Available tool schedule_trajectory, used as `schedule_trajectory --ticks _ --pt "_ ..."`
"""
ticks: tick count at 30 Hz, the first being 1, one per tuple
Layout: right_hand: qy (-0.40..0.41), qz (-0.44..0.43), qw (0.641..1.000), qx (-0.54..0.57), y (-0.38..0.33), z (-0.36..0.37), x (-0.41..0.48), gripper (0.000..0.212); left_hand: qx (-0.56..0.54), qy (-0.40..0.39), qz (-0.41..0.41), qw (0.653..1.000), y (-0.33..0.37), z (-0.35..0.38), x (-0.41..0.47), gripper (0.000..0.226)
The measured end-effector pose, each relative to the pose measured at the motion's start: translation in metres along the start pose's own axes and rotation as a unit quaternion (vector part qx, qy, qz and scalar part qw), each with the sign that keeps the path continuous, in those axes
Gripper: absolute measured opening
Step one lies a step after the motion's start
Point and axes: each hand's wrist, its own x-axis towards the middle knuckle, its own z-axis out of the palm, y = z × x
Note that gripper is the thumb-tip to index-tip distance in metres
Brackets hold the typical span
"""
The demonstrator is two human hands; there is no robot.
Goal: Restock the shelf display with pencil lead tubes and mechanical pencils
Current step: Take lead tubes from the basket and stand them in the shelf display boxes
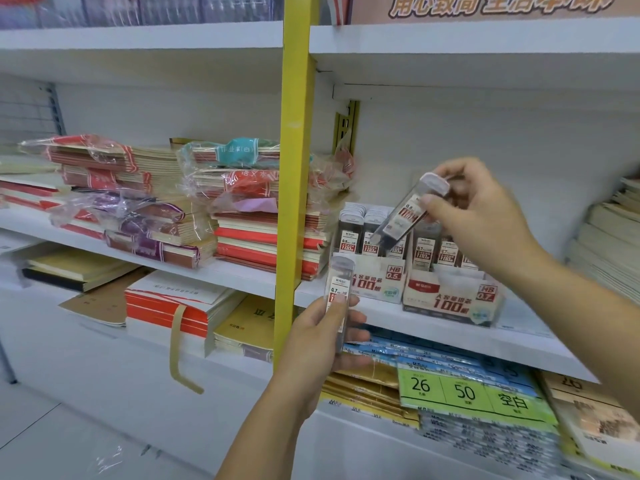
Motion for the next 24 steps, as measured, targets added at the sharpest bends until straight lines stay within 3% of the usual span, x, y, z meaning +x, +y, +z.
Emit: schedule_trajectory --ticks 4,8,15,20,24 --pt "-0.036 -0.076 0.977 -0.195 0.007 0.003 0.019 0.020 0.040 0.015 0.030 0.999 -0.003 -0.002 0.005 0.018" --pt "-0.098 -0.097 0.945 -0.295 0.018 0.013 0.025 0.017 0.063 0.003 0.057 0.996 -0.005 -0.002 0.007 0.015" --pt "-0.116 -0.002 0.960 -0.254 0.036 0.019 0.031 0.026 0.066 0.019 0.057 0.996 -0.005 -0.004 0.008 0.015" --pt "-0.085 -0.056 0.936 -0.338 0.047 0.022 0.034 0.009 0.068 0.020 0.051 0.996 -0.004 -0.004 0.008 0.015" --pt "-0.083 -0.051 0.931 -0.352 0.048 0.022 0.034 0.015 0.074 0.020 0.045 0.996 -0.004 -0.001 0.007 0.014"
